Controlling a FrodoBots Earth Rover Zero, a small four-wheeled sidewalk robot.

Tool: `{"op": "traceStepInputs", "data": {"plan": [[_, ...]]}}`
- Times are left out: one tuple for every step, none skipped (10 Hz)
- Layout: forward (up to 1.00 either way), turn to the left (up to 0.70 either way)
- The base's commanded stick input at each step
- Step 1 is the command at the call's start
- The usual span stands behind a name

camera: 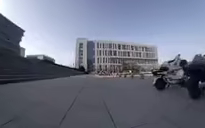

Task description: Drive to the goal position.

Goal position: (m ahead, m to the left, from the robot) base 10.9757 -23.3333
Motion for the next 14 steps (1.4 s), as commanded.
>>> {"op": "traceStepInputs", "data": {"plan": [[1.00,0.01],[1.00,0.01],[1.00,0.01],[1.00,0.01],[1.00,0.01],[1.00,0.01],[1.00,0.01],[1.00,0.01],[1.00,0.08],[1.00,0.29],[1.00,0.12],[1.00,0.01],[1.00,0.01],[1.00,0.01]]}}
